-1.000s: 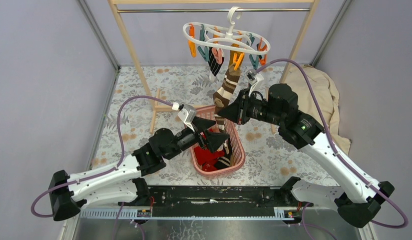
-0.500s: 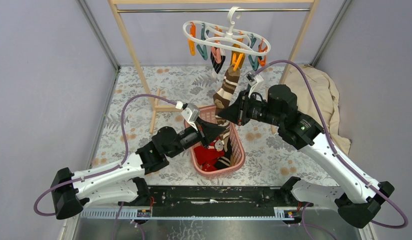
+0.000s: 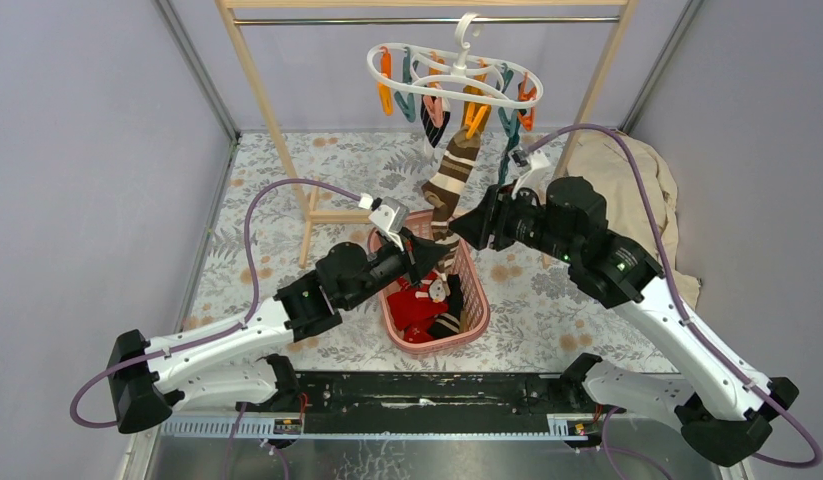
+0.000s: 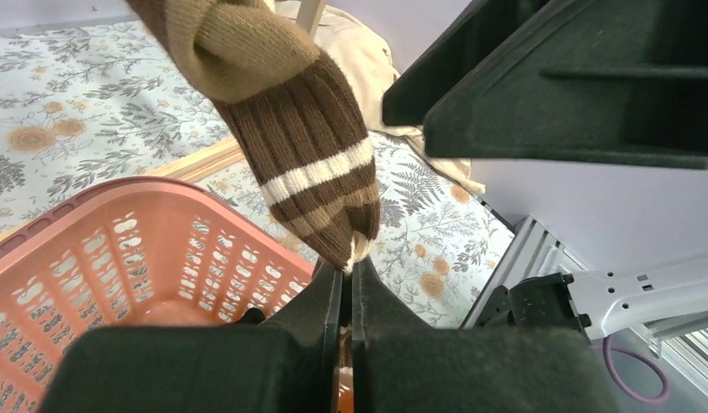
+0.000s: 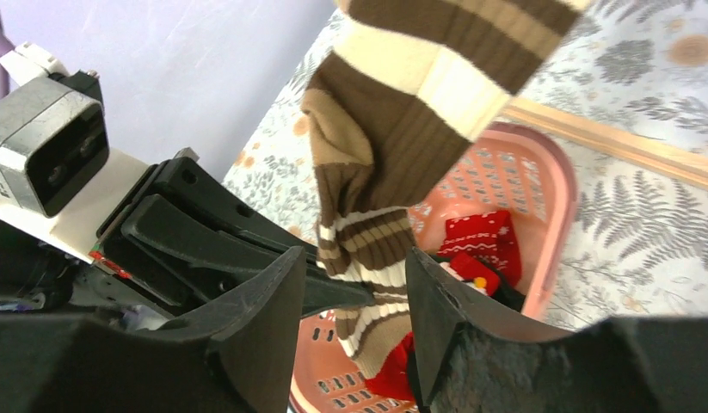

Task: Remove the socks clipped to the hanger
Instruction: Remove the sock from the hanger.

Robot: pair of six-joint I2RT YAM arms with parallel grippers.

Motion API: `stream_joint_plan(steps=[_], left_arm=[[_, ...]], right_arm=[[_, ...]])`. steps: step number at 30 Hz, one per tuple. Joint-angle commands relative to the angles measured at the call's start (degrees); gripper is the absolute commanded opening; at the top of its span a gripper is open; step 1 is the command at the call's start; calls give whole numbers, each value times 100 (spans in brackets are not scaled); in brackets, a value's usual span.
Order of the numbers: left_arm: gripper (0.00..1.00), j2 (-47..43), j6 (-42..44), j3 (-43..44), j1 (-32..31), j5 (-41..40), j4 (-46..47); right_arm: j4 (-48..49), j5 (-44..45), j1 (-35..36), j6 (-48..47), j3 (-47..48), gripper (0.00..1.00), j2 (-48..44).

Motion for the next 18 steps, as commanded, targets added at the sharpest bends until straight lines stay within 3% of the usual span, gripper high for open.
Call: stream_joint_plan(steps=[1,7,10,13,18], left_arm=[[0,-24,-7,181,26,-297,-115],[0,33,-31,303,26,-217,-285],[0,57,-33,349,26,-223,-349],[0,112,-59,420,26,-131,-398],[0,193,-171,576,35,587,-322]], right_arm=[[-65,953,30,-249,267,55,-365],[314,1945,35,-663,249,57,-638],[473,2221,29,-759,331,53,-590],[666,2261,30,-834,458,48,-450],[634,1839,31,-849,502,50,-355]])
